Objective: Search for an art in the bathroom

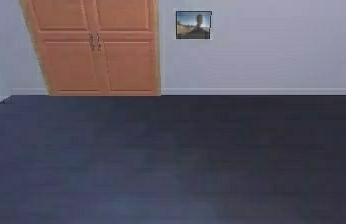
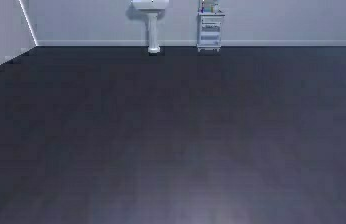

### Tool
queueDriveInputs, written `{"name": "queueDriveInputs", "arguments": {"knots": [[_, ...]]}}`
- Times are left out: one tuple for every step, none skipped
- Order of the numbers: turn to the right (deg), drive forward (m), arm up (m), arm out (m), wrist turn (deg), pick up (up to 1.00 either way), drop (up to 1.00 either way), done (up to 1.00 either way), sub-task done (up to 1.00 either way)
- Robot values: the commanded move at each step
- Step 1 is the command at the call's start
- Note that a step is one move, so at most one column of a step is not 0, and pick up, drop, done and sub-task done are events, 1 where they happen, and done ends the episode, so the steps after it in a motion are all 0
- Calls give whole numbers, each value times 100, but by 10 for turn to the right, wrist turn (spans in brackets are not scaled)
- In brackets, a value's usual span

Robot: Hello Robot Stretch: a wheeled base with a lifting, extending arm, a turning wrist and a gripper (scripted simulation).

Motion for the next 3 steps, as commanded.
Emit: {"name": "queueDriveInputs", "arguments": {"knots": [[0,100,0,0,0,0,0,0,0],[0,100,0,0,0,0,0,0,0],[0,55,0,0,0,0,0,0,0]]}}
